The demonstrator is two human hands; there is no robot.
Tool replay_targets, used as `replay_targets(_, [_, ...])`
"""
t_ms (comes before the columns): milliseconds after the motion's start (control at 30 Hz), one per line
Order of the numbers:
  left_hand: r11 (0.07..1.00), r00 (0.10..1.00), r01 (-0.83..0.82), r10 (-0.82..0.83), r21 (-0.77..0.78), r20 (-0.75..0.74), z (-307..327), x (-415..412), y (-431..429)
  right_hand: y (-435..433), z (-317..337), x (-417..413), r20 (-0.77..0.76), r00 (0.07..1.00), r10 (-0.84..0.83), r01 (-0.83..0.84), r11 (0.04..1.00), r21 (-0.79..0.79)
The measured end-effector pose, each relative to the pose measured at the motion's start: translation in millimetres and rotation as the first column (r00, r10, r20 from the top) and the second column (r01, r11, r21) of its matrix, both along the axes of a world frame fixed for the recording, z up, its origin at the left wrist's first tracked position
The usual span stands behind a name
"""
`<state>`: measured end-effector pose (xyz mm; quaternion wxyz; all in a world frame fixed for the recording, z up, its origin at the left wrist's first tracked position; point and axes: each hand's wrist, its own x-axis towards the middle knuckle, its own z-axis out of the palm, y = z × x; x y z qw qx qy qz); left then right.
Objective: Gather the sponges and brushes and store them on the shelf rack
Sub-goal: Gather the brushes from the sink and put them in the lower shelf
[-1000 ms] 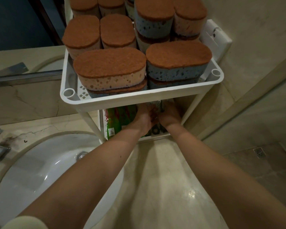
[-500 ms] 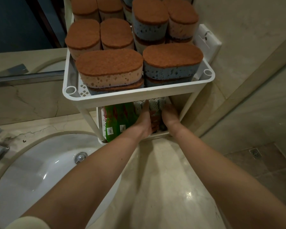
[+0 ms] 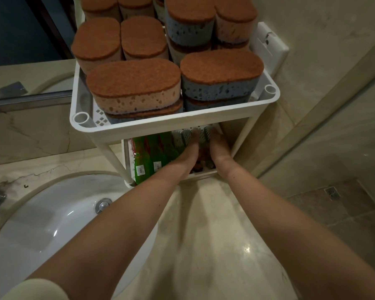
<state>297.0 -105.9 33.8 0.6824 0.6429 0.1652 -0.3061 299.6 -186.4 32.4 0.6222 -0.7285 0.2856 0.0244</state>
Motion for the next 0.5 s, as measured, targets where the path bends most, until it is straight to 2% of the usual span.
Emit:
replay_targets(167, [0.981, 0.988, 0.139, -0.146, 0.133, 0.044, 7.1, -1.6, -2.8, 0.0, 1.1, -0.9, -0.030, 0.999, -0.030, 0.031, 0.999, 0.026])
replay_targets(400, [0.976, 0.992, 0.087, -0.103, 0.200, 0.071, 5.7, -2.6, 0.8, 1.2, 6.0, -2.0, -0.090, 0.996, 0.016, -0.013, 0.999, 0.030])
replay_targets(500, [0.983, 0.994, 0.063, -0.077, 0.171, 0.078, 9.8, -7.0, 3.1, 1.3, 8.8, -5.4, -0.083, 0.997, 0.006, -0.004, 1.000, 0.021])
